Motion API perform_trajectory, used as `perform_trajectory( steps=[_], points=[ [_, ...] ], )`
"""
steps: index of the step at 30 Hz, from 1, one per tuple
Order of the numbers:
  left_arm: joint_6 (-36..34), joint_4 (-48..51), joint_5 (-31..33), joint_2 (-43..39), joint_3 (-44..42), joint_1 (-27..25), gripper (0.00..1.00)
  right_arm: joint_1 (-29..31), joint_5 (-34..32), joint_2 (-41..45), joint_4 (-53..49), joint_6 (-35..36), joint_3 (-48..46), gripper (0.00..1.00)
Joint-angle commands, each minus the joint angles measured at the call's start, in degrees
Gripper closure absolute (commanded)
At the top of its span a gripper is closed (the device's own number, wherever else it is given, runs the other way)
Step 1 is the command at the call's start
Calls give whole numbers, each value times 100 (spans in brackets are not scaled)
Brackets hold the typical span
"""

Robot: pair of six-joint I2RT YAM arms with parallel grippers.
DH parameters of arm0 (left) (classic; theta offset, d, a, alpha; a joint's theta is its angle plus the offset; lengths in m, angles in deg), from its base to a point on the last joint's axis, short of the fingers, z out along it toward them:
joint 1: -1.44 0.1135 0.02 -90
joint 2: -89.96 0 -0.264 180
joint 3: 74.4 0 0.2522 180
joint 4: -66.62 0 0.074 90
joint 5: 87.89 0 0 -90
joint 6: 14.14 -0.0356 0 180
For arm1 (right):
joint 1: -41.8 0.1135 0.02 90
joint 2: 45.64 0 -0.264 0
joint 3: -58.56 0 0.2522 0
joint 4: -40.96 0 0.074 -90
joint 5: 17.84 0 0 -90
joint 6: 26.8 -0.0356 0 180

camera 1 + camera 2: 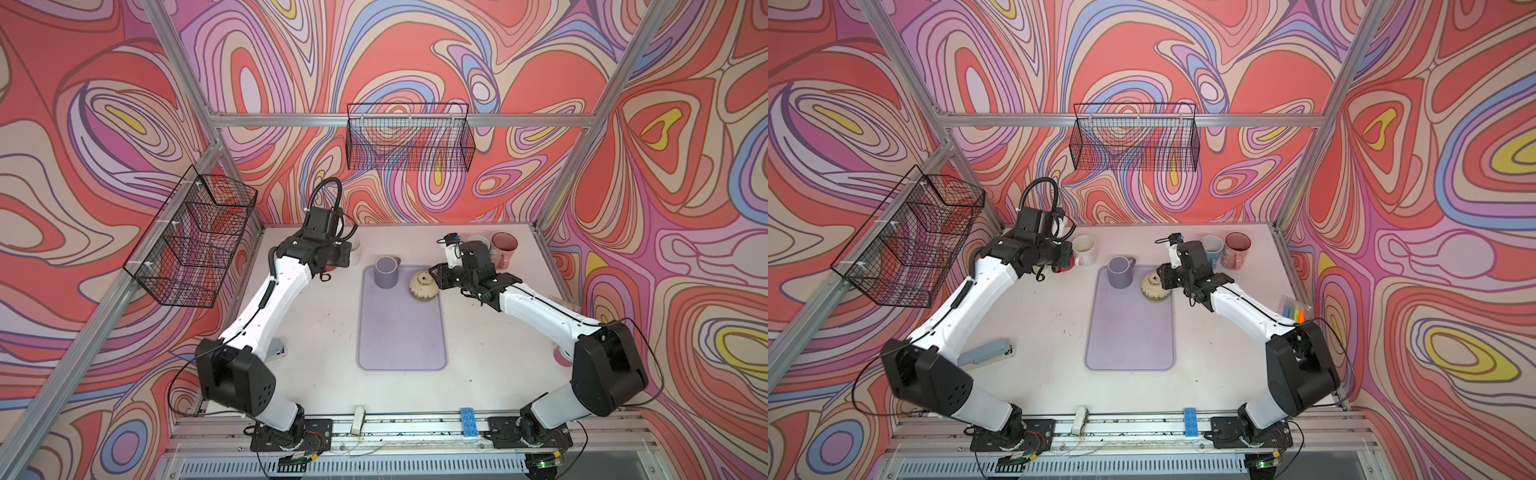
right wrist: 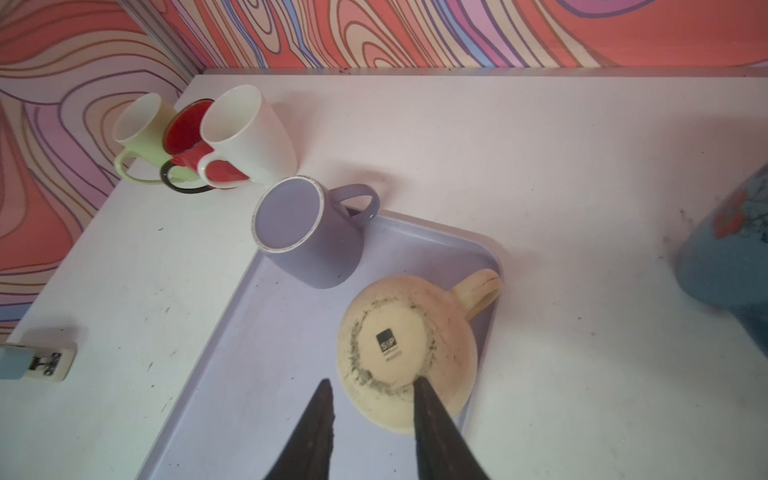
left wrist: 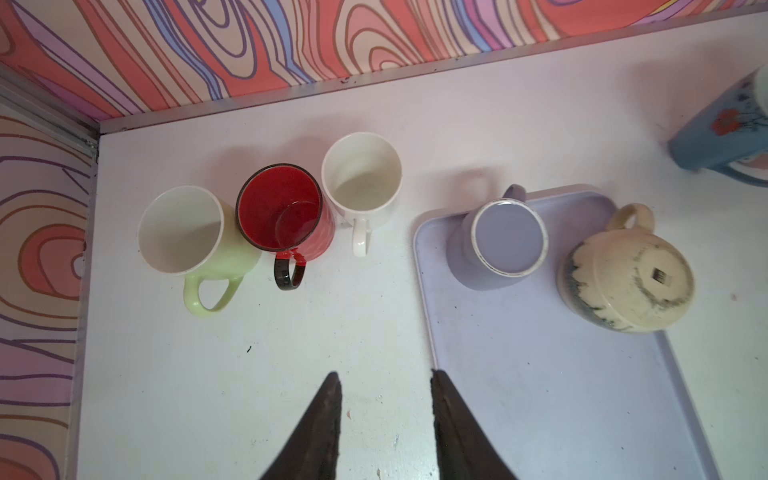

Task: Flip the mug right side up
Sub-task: 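Withdraw the left gripper while the right gripper swings toward the cream mug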

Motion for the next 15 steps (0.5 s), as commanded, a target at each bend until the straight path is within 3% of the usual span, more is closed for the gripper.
perform_trajectory(
  steps=[1,4,9,15],
  points=[
    [-53,-578,-264,-827,-778,-125,59,-238,-213,-386,-823,361,508,66],
    [-91,-601,-235,-1548,-1335,-169,59,-398,-83,-970,-1026,593,1172,66],
    [-129,-837,-700,-2549,-2236,-174,58,-478,-125,-2055,-1491,976,2250,66],
    [66,-1340,-978,-3468,-3225,-169,55,-479,-216,-2833,-1908,1258,3025,66]
  ],
)
